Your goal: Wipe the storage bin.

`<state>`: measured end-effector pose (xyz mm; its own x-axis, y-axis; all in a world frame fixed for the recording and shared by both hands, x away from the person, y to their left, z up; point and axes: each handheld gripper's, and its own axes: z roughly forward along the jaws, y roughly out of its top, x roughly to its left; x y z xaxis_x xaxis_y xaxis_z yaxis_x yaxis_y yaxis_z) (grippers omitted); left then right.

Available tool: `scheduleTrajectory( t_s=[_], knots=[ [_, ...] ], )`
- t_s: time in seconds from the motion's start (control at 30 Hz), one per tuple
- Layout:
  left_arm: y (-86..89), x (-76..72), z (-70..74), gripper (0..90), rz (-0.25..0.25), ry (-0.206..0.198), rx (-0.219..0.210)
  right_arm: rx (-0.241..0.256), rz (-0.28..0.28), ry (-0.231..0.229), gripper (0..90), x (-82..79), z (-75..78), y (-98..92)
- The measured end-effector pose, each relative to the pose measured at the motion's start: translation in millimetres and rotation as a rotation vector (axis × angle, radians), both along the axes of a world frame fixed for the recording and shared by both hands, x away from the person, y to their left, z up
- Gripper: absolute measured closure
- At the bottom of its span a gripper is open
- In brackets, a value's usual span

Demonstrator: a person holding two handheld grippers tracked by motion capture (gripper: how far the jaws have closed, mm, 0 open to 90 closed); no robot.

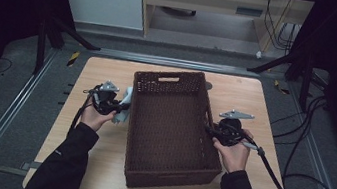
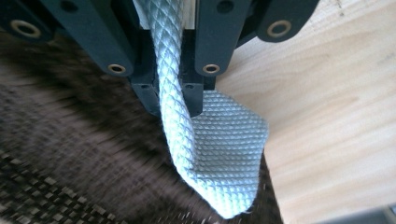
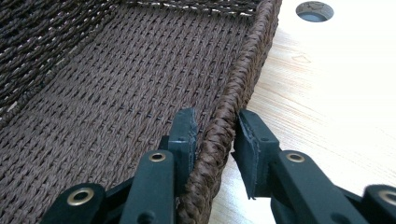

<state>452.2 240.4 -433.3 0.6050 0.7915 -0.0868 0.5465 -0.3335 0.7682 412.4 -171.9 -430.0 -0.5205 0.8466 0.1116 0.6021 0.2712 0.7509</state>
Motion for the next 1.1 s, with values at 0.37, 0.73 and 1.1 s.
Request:
scheduleTrajectory(
  t_s=[0.37,0.73,1.1],
  knots=[
    [-4.8,-13.7,-25.7,81.6,-0.046,0.075,0.071,-0.004,-0.008,-0.007,69.4,1.9,0.0,0.4],
    [-5.6,-18.6,-31.6,81.6,-0.048,0.078,0.071,-0.001,-0.014,-0.011,69.5,2.8,-0.1,0.3],
    [-6.3,-29.0,-3.7,81.6,-0.068,0.004,0.043,-0.002,-0.018,-0.013,67.3,4.3,0.2,0.5]
  ],
)
